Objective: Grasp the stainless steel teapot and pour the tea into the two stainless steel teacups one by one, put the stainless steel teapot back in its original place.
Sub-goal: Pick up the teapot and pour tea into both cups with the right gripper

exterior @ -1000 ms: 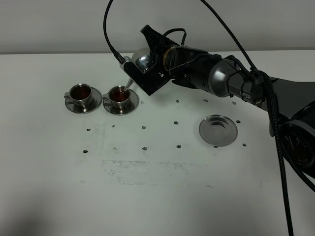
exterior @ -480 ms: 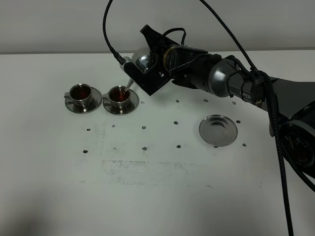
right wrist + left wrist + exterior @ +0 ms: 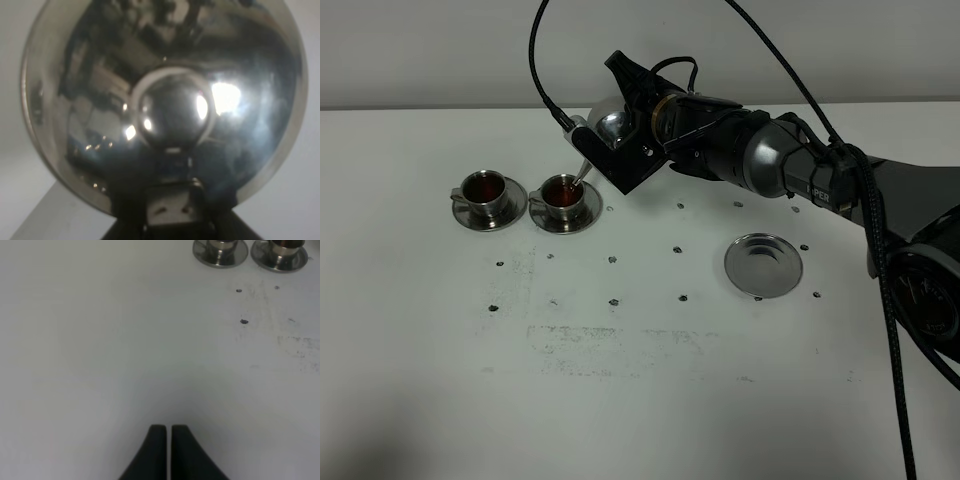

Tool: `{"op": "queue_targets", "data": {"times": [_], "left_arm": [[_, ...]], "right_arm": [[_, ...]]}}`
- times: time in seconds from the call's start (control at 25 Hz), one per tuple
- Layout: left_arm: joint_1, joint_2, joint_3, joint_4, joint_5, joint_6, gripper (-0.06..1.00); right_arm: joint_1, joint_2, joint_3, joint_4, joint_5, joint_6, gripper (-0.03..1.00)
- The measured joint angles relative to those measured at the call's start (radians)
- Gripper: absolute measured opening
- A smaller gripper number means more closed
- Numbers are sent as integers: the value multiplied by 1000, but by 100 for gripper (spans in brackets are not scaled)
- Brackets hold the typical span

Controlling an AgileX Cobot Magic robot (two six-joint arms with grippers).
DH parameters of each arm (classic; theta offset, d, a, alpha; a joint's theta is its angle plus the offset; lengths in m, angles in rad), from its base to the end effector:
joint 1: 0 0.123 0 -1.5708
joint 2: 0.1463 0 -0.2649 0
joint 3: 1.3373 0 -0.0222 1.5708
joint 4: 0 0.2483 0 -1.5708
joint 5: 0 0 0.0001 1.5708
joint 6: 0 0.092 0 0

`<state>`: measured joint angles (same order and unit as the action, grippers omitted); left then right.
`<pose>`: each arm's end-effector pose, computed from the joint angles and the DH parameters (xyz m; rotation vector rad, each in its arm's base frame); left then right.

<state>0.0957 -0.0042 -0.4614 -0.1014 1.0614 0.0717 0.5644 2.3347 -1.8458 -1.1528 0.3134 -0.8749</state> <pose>0.0182 -0.0064 0.2652 -0.0223 2.0750 -0.0198 0.4553 0.2575 0.1641 -2.1514 0.8249 -1.1152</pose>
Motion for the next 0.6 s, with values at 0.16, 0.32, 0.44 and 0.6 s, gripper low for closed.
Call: {"op": "queue_targets", "data": {"times": [0.16,0.32,0.44,0.6], "left_arm": [[0,0,0,0,0,0,6],[0,0,0,0,0,0,6],[0,0,0,0,0,0,6],[0,0,0,0,0,0,6]], "right_arm": [[0,0,0,0,0,0,18],[0,0,0,-3,0,0,18],[0,0,0,-12,0,0,18],[0,0,0,-15,0,0,18]]}}
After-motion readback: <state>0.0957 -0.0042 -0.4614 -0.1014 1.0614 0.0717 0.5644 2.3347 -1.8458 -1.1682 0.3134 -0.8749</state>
